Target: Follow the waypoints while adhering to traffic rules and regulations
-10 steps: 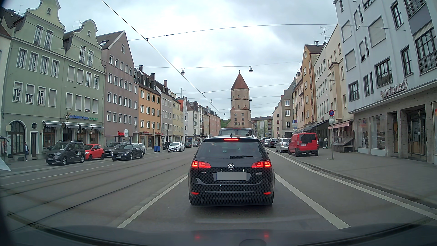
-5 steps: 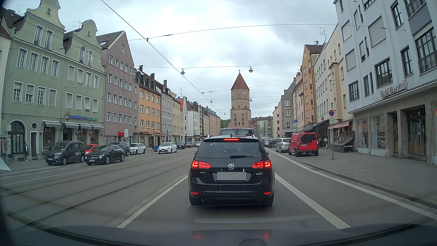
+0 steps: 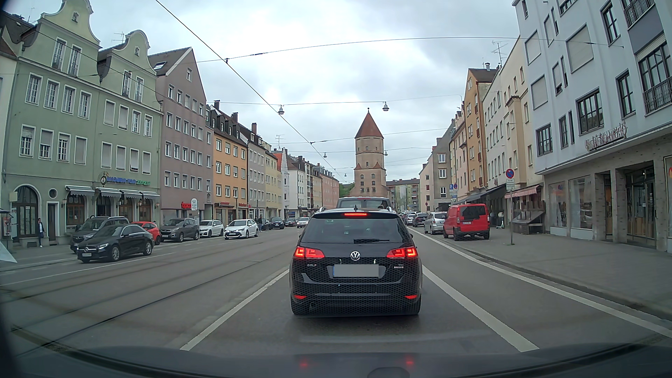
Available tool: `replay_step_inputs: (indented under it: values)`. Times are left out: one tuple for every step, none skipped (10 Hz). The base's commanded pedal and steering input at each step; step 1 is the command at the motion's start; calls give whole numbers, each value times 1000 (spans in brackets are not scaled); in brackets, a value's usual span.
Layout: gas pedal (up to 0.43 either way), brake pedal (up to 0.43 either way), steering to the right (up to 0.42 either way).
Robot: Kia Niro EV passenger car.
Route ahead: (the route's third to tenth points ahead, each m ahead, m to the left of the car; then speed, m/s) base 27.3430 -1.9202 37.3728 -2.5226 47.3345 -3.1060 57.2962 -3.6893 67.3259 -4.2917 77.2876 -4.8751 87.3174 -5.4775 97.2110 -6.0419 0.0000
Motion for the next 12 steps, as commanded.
replay_step_inputs:
  values:
    - [0,232,-4]
    - [0,232,-4]
    - [0,232,-4]
    - [0,232,-4]
    - [0,232,-4]
    - [0,232,-4]
    - [0,232,-4]
    - [0,232,-4]
    - [0,232,-4]
    - [0,232,-4]
    - [0,232,-4]
    - [0,232,-4]
